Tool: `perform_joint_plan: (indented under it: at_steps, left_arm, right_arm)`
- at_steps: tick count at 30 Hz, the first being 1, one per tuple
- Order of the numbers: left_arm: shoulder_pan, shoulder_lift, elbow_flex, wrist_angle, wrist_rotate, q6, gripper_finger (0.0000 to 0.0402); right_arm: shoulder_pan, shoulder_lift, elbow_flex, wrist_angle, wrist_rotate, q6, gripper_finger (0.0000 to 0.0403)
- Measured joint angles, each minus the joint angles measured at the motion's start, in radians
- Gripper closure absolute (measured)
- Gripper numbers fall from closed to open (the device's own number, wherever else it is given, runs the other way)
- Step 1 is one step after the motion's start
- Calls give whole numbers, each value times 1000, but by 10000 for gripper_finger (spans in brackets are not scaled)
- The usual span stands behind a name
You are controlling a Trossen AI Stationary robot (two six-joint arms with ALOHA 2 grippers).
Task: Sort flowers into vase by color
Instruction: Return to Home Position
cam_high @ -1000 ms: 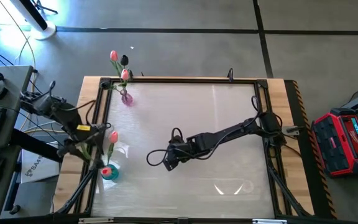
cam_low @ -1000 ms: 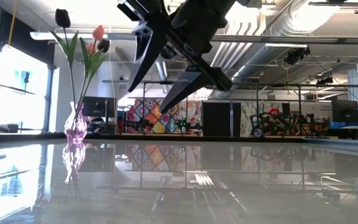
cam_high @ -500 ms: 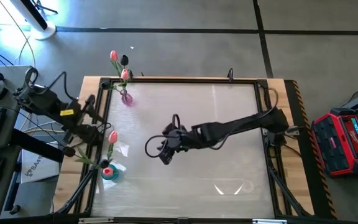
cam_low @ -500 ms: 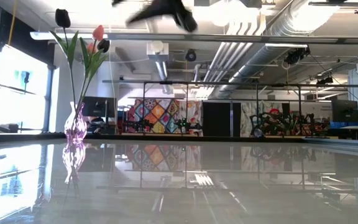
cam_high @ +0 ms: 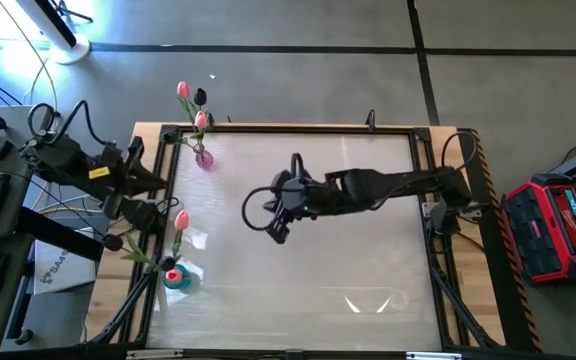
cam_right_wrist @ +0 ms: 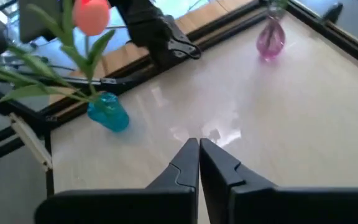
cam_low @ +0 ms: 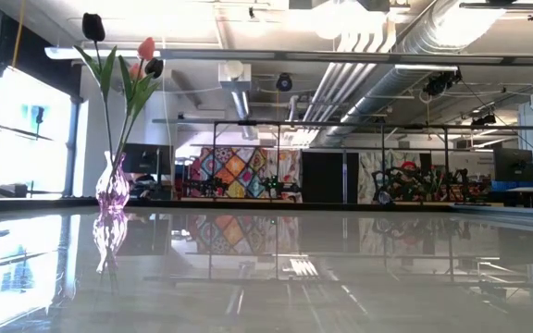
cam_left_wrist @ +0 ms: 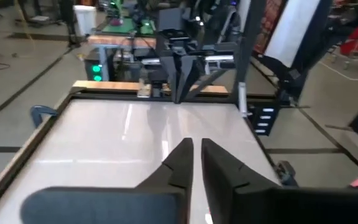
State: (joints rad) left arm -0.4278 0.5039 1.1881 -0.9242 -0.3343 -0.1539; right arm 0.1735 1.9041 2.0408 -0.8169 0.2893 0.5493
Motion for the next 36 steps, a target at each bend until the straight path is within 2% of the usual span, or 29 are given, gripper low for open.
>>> perform_joint_plan:
  at_steps: [3, 8, 11, 13, 18, 23, 26, 29, 36]
  left_arm:
    - [0, 0, 0, -1, -2, 5, 398]
    - [0, -17, -21, -4, 38, -19, 401]
    - [0, -50, -70, 12, 35, -28, 401]
    - [0, -78, -110, 47, 25, -28, 401]
    - [0, -148, -199, 99, -1, -10, 401]
    - [0, -189, -248, 114, -19, 65, 401]
    - [0, -207, -274, 116, -31, 62, 401]
    - [0, -224, -288, 116, -48, 54, 401]
    - [0, -281, -292, 108, -98, 93, 401]
  right_arm:
    - [-11, 0, 11, 7, -15, -7, 400]
    - [17, -21, 56, 131, -53, -296, 402]
    - [54, -57, 60, 153, -134, -520, 402]
    - [81, -76, 60, 143, -168, -603, 402]
    - [119, -128, 60, 81, -150, -629, 403]
    - [108, -181, 40, 32, -108, -636, 403]
    - [84, -229, -29, 46, -107, -632, 403]
    - [52, -296, -152, 145, -105, -602, 403]
    - [16, -505, -563, 548, -106, -588, 403]
